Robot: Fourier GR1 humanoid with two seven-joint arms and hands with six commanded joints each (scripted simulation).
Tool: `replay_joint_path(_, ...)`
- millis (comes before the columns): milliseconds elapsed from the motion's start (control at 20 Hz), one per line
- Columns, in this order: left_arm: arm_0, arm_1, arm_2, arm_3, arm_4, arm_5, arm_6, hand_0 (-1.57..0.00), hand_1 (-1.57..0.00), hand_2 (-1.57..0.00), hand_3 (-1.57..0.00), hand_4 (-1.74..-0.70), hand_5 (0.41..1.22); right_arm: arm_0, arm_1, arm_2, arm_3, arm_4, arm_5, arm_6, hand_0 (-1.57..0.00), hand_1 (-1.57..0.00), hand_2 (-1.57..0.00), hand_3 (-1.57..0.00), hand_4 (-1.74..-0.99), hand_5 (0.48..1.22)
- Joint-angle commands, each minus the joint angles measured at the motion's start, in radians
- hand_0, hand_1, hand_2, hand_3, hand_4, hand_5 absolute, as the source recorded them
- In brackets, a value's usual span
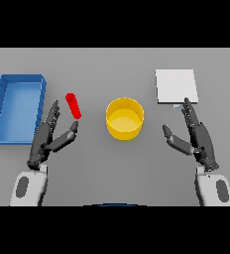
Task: Pick up the red beaker and tilt it to pour out 1 green nut into yellow bowl. Pick up the yellow bowl and place it on the metallic measuring scale.
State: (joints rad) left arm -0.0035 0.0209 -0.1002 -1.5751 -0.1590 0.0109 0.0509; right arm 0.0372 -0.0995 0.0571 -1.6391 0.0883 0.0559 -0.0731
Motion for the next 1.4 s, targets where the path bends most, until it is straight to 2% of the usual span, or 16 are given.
replay_joint_path(0,-0.028,0.003,0.014,0.043,-0.005,0.010,-0.004,0.00,0.00,0.00,0.00,-1.21,0.663,-0.003,0.000,-0.007,0.007,-0.005,-0.002,-0.002,0.00,0.00,0.00,0.00,-1.296,0.621)
replay_joint_path(50,-0.066,0.001,0.026,0.088,-0.009,0.020,-0.010,0.00,0.00,0.00,0.00,-1.21,0.659,-0.019,-0.007,-0.015,0.008,-0.010,-0.002,0.014,0.00,0.00,0.00,0.00,-1.292,0.617)
replay_joint_path(200,-0.172,0.006,0.063,0.201,-0.004,0.032,-0.025,0.00,0.00,0.00,0.00,-1.21,0.646,0.012,-0.012,-0.013,-0.007,-0.005,0.001,0.000,0.00,0.00,0.00,0.00,-1.293,0.618)
replay_joint_path(350,-0.259,0.000,0.092,0.312,0.005,0.039,-0.076,0.00,0.00,0.00,0.00,-1.23,0.636,0.004,-0.004,-0.006,-0.012,0.001,-0.006,0.017,0.00,0.00,0.00,0.00,-1.298,0.628)
replay_joint_path(550,-0.320,-0.012,0.089,0.408,-0.035,0.075,-0.106,0.00,0.00,0.00,0.00,-1.22,0.635,-0.007,-0.014,-0.018,0.001,0.006,-0.013,0.020,0.00,0.00,0.00,0.00,-1.299,0.634)
replay_joint_path(650,-0.362,-0.011,0.096,0.459,-0.050,0.093,-0.122,0.00,0.00,0.00,0.00,-1.23,0.647,0.006,-0.009,-0.011,-0.001,0.016,-0.016,0.001,0.00,0.00,0.00,0.00,-1.300,0.638)
replay_joint_path(950,-0.436,-0.028,0.134,0.575,-0.027,0.102,-0.197,0.00,0.00,0.00,0.00,-1.33,0.709,-0.015,0.000,-0.017,0.022,0.018,-0.028,0.023,0.00,0.00,0.00,0.00,-1.303,0.646)
replay_joint_path(1000,-0.448,-0.034,0.145,0.598,-0.022,0.111,-0.210,0.00,-0.01,-0.05,-0.03,-1.35,0.726,-0.020,-0.007,-0.022,0.013,0.010,-0.025,0.021,0.00,0.00,0.00,0.00,-1.301,0.647)
replay_joint_path(1100,-0.456,-0.043,0.160,0.612,-0.007,0.117,-0.219,-0.34,-0.31,-0.32,-0.24,-1.39,0.765,-0.016,-0.003,-0.016,0.015,0.017,-0.026,0.022,0.00,0.00,0.00,0.00,-1.294,0.645)
replay_joint_path(1150,-0.466,-0.050,0.174,0.622,0.005,0.125,-0.225,-0.58,-0.56,-0.55,-0.42,-1.42,0.786,-0.021,-0.003,-0.017,0.022,0.018,-0.026,0.022,0.00,0.00,0.00,0.00,-1.292,0.645)
replay_joint_path(1250,-0.482,-0.069,0.184,0.646,0.014,0.137,-0.242,-0.94,-0.92,-0.92,-0.83,-1.42,0.943,-0.018,0.004,-0.012,0.016,0.026,-0.035,0.024,0.00,0.00,0.00,0.00,-1.290,0.646)
replay_joint_path(1350,-0.493,-0.067,0.189,0.662,0.010,0.151,-0.251,-1.17,-1.16,-1.15,-1.08,-1.53,1.043,-0.016,-0.003,-0.021,0.011,0.017,-0.033,0.026,0.00,0.00,0.00,0.00,-1.291,0.649)
